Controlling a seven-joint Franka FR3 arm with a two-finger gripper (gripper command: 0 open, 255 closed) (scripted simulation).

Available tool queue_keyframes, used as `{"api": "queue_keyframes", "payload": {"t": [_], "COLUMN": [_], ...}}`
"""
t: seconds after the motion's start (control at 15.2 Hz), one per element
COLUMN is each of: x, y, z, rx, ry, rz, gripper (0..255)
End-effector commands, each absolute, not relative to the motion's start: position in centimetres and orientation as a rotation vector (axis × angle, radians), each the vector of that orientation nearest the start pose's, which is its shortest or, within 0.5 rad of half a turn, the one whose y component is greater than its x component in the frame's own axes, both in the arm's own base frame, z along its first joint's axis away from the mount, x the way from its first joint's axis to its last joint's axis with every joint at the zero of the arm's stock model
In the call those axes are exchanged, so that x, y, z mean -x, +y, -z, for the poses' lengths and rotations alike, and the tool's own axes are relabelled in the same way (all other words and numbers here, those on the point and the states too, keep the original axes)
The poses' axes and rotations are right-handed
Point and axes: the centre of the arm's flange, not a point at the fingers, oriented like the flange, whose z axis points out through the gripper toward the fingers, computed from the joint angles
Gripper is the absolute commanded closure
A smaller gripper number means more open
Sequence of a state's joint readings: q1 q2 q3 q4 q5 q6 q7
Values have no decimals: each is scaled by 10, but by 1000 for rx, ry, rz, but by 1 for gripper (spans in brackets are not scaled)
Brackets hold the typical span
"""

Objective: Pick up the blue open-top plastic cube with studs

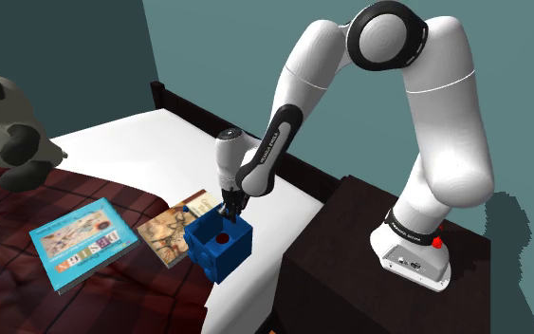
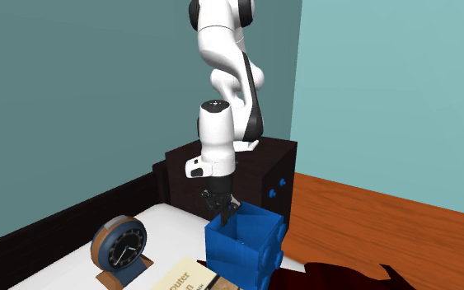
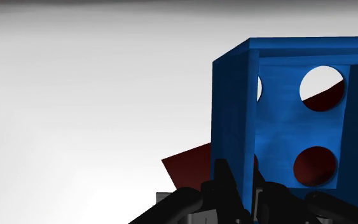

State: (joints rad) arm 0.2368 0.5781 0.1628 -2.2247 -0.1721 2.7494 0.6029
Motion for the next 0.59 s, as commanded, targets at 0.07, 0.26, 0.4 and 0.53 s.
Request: {"api": "queue_keyframes", "payload": {"t": [0.07,0.26,0.4,0.53], "x": [-484,-484,-484,-484], "y": [218,218,218,218], "z": [-110,-116,-126,-137], "rx": [3134,3134,3134,3134], "ry": [107,106,107,107], "rz": [-75,-75,-75,-75], "gripper": [255,255,255,255]}}
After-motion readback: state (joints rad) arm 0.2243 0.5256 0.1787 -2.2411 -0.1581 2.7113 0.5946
